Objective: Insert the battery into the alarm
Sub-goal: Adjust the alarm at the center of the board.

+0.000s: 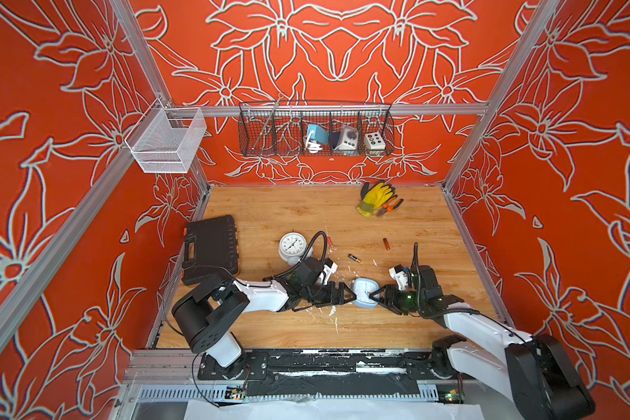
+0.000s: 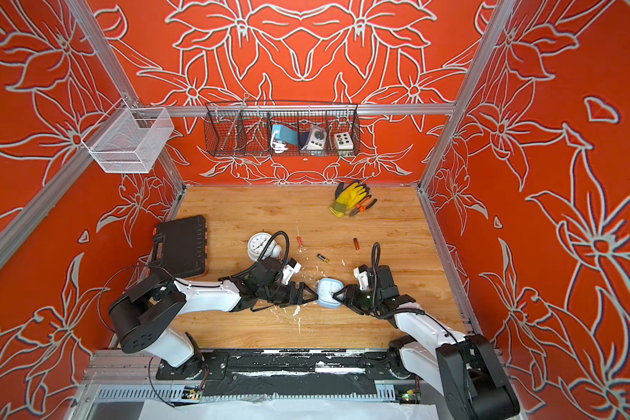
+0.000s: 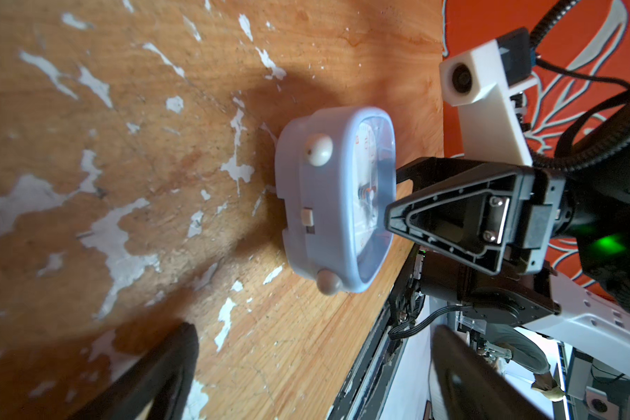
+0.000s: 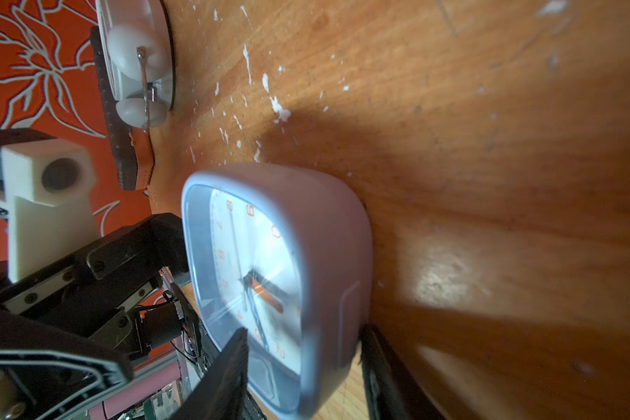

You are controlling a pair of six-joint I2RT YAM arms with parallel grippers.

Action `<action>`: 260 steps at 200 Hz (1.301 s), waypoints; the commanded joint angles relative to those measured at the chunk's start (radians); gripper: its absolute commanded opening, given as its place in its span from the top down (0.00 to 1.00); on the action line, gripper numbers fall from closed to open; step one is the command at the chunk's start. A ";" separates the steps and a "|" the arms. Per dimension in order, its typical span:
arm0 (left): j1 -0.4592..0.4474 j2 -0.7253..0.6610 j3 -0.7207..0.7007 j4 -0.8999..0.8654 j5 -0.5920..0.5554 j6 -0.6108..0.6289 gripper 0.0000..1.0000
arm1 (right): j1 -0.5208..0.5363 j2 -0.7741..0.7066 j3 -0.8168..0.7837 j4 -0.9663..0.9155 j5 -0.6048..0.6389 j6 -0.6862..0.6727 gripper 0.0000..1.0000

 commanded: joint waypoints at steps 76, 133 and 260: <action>-0.002 0.188 0.103 0.065 0.033 -0.050 0.23 | 0.006 0.088 0.005 0.059 0.062 0.007 0.54; 0.007 0.253 0.092 0.226 0.113 -0.140 0.30 | 0.006 0.163 0.006 0.133 0.021 0.010 0.56; 0.009 0.174 0.112 0.211 0.099 -0.097 0.71 | 0.006 0.160 0.062 0.098 0.001 -0.017 0.50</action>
